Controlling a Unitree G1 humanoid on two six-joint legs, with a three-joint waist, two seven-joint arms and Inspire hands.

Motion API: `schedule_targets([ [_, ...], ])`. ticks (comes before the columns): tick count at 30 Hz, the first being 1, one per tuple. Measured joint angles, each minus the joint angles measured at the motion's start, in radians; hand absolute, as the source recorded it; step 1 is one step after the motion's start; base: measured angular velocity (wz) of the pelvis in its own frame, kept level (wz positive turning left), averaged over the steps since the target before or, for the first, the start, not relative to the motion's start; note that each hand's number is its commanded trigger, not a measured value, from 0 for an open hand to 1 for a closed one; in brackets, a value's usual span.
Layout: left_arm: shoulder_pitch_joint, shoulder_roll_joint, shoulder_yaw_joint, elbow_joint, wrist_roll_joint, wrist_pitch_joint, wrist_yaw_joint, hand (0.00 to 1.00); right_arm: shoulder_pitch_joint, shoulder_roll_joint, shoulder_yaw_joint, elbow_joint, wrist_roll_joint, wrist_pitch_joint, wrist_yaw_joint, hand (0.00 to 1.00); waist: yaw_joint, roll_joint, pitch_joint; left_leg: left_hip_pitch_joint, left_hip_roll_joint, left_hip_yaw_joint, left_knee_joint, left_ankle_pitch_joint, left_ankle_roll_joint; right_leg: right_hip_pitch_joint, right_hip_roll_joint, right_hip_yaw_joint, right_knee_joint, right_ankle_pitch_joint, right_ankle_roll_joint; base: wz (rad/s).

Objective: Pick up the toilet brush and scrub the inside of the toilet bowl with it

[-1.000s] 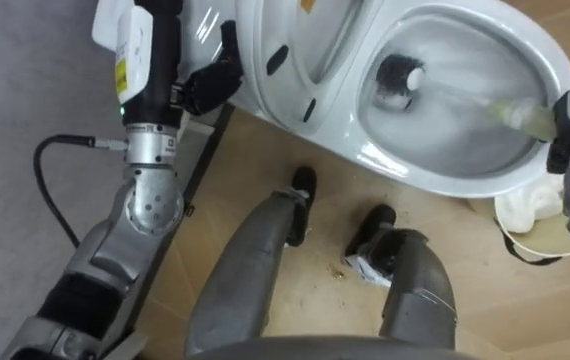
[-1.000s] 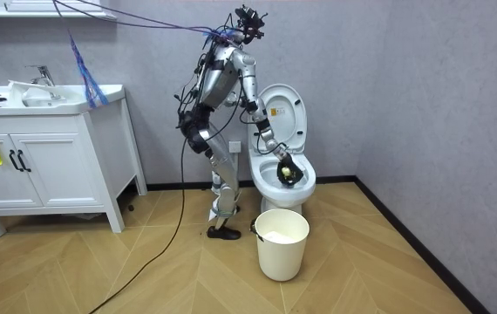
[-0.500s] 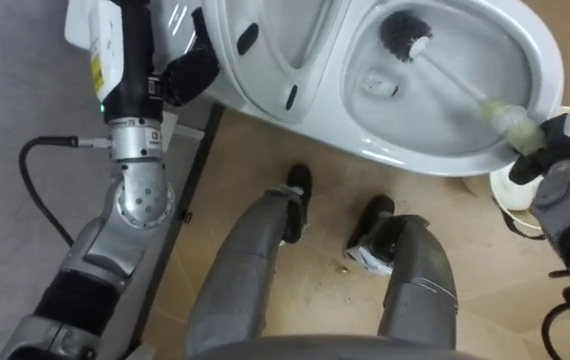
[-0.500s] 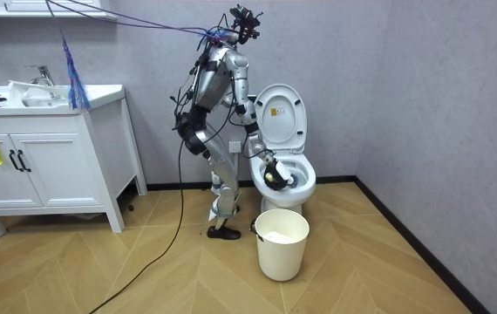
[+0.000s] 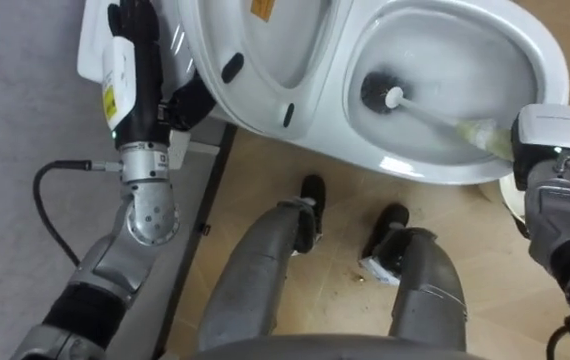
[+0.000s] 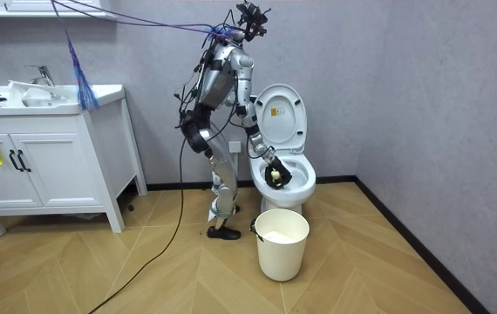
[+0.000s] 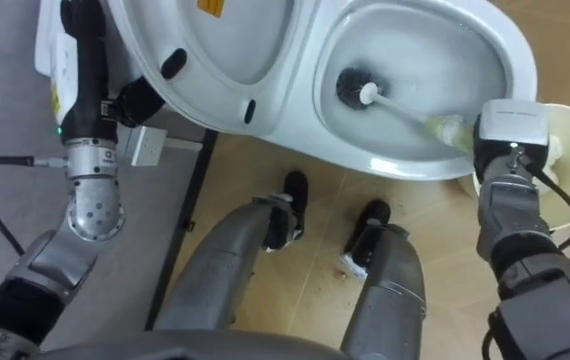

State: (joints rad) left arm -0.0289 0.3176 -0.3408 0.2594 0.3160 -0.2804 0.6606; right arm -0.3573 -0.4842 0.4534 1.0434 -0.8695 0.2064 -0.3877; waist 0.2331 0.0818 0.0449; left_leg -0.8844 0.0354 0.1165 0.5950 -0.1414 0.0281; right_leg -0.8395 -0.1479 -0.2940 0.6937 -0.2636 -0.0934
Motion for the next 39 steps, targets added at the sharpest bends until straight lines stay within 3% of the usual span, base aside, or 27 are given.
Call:
schedule_targets([
  [3,-0.010,0.008,-0.018,-0.002,-0.010,0.002,-0.001,0.00,-0.027,-0.044,0.056,0.030,0.010,-0.012,-0.013,1.00,0.021,-0.002,0.0015,-0.005,0.004,-0.001,0.015,-0.006,-0.002,-0.001,0.003,0.001,0.002,-0.001,-0.002,-0.06],
  [6,-0.025,0.043,-0.057,-0.034,-0.073,0.005,-0.002,0.00,-0.090,-0.095,0.123,0.104,0.184,-0.062,-0.035,1.00,0.020,-0.015,0.0071,-0.015,-0.002,-0.006,0.032,-0.006,-0.001,-0.016,-0.014,0.008,0.037,-0.016,0.002,0.11],
  [7,-0.027,0.066,-0.065,-0.058,-0.087,0.010,-0.002,0.00,-0.106,-0.097,0.119,0.119,0.303,-0.083,-0.057,1.00,0.016,-0.026,0.0085,-0.030,-0.009,-0.004,0.042,-0.006,-0.001,-0.036,-0.023,0.010,0.057,-0.025,0.002,0.15],
  [9,-0.027,0.081,-0.064,-0.090,-0.093,0.012,-0.001,0.00,-0.116,-0.097,0.081,0.123,0.492,-0.098,-0.076,1.00,0.010,-0.042,0.0151,-0.046,-0.019,-0.002,0.052,-0.005,-0.001,-0.063,-0.039,0.017,0.090,-0.035,0.002,0.16],
  [12,-0.020,0.081,-0.041,-0.106,-0.081,0.012,0.009,0.00,-0.117,-0.093,-0.013,0.123,0.727,-0.109,-0.077,1.00,-0.013,-0.078,0.0178,-0.059,-0.035,0.020,0.058,-0.002,0.005,-0.102,-0.059,0.050,0.135,-0.048,0.009,0.05],
  [14,-0.019,0.081,-0.027,-0.111,-0.083,0.015,0.009,0.00,-0.117,-0.091,-0.015,0.121,0.841,-0.109,-0.077,1.00,-0.036,-0.080,0.0179,-0.064,-0.032,0.021,0.066,-0.002,0.006,-0.103,-0.059,0.048,0.140,-0.048,0.008,0.00],
  [15,-0.021,0.078,-0.014,-0.113,-0.083,0.017,0.007,0.00,-0.113,-0.079,-0.015,0.120,0.933,-0.109,-0.076,1.00,-0.046,-0.084,0.0204,-0.065,-0.030,0.025,0.066,0.002,0.011,-0.104,-0.058,0.048,0.140,-0.048,0.009,0.00],
  [20,-0.035,0.041,0.008,-0.102,-0.084,0.034,0.006,0.00,-0.057,0.023,-0.015,0.119,1.267,-0.103,-0.022,1.00,-0.072,-0.073,0.0121,-0.064,-0.033,0.020,0.063,0.007,0.022,-0.102,-0.065,0.040,0.141,-0.043,0.018,0.00],
  [23,-0.036,-0.004,0.015,-0.069,-0.034,0.047,0.005,0.00,0.004,0.115,-0.094,0.141,1.404,-0.112,0.049,1.00,-0.095,-0.053,0.0052,-0.045,-0.047,0.015,0.051,0.007,0.025,-0.076,-0.079,0.028,0.136,-0.037,0.031,0.17],
  [24,-0.037,-0.024,0.015,-0.038,-0.007,0.047,0.005,0.00,0.022,0.144,-0.131,0.165,1.420,-0.133,0.075,1.00,-0.097,-0.039,0.0008,-0.029,-0.050,0.013,0.044,0.007,0.028,-0.056,-0.079,0.024,0.124,-0.034,0.038,0.00],
  [25,-0.037,-0.048,0.013,-0.012,-0.005,0.047,0.005,0.00,0.028,0.155,-0.148,0.191,1.407,-0.148,0.102,1.00,-0.099,-0.019,-0.0058,-0.016,-0.052,0.009,0.041,0.004,0.032,-0.038,-0.081,0.017,0.111,-0.031,0.042,-0.04],
  [27,-0.038,-0.076,0.013,0.019,0.009,0.048,0.004,0.00,0.026,0.153,-0.148,0.232,1.309,-0.178,0.131,1.00,-0.098,0.002,-0.0102,0.001,-0.057,0.011,0.029,0.004,0.041,-0.022,-0.081,0.018,0.099,-0.027,0.047,-0.07],
  [29,-0.036,-0.079,0.007,0.041,0.032,0.048,0.004,0.00,0.027,0.144,-0.142,0.240,1.153,-0.191,0.140,1.00,-0.088,0.011,-0.0122,0.011,-0.056,0.012,0.017,0.005,0.042,-0.011,-0.079,0.017,0.078,-0.017,0.051,-0.12],
  [31,-0.031,-0.080,0.004,0.044,0.051,0.048,0.004,0.00,0.025,0.136,-0.113,0.235,0.905,-0.188,0.138,1.00,-0.068,0.024,-0.0169,0.015,-0.044,0.015,0.013,0.005,0.043,-0.003,-0.061,0.017,0.053,0.000,0.055,-0.21],
  [34,-0.030,-0.078,0.000,0.044,0.050,0.048,0.004,0.00,0.024,0.103,-0.075,0.175,0.571,-0.148,0.135,1.00,-0.038,0.025,-0.0158,0.022,-0.025,0.016,0.004,0.004,0.041,0.015,-0.035,0.016,0.013,0.016,0.049,-0.18],
  [36,-0.027,-0.071,-0.004,0.047,0.050,0.048,0.004,0.00,0.019,0.098,-0.052,0.136,0.386,-0.119,0.136,1.00,-0.032,0.026,-0.0152,0.030,-0.026,0.014,-0.010,0.007,0.036,0.023,-0.025,0.014,-0.003,0.020,0.046,-0.07],
  [39,-0.010,-0.065,-0.006,0.046,0.047,0.048,0.005,0.00,0.013,0.091,-0.053,0.124,0.269,-0.082,0.124,1.00,-0.028,0.027,-0.0130,0.047,-0.022,0.019,-0.034,0.009,0.030,0.034,-0.019,0.017,-0.023,0.023,0.039,-0.04],
])
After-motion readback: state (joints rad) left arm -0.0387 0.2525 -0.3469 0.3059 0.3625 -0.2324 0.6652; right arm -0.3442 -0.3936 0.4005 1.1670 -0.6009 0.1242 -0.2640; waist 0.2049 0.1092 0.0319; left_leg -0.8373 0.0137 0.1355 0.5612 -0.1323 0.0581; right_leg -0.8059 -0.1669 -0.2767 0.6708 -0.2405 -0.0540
